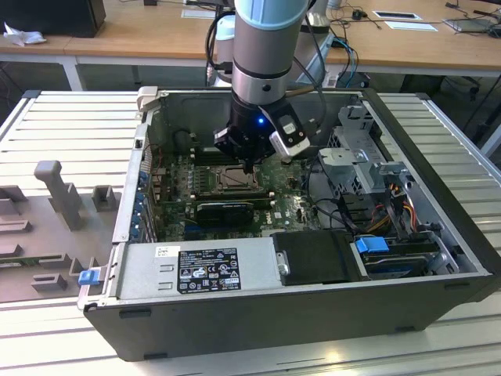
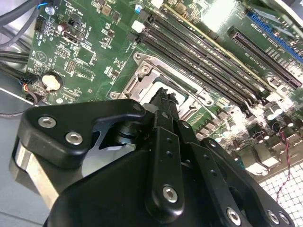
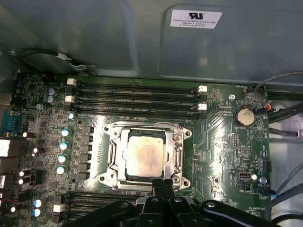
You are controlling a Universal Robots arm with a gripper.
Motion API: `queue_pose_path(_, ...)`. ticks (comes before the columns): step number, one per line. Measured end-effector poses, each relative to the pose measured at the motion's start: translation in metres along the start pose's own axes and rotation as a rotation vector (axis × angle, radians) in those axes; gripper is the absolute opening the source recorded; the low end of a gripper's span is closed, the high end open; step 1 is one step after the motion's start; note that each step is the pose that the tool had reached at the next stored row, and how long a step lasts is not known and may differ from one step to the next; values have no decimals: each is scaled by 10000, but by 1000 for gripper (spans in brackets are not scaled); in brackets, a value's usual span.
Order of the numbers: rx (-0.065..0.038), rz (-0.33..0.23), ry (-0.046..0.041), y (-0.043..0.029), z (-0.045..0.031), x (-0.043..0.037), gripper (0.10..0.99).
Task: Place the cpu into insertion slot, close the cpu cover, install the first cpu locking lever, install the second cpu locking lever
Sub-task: 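Install the second cpu locking lever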
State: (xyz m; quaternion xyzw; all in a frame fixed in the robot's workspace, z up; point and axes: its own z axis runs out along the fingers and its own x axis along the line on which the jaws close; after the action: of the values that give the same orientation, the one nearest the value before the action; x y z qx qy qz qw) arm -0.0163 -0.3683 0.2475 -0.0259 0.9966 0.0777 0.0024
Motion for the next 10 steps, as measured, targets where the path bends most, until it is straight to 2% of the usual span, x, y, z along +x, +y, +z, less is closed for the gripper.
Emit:
queue_pose_path(5,-23,0,0,-14,1,35,106)
queue_pose_path(8,-218,-1,-12,-18,22,39,106)
queue_pose_path(10,-247,0,-12,-29,56,41,106)
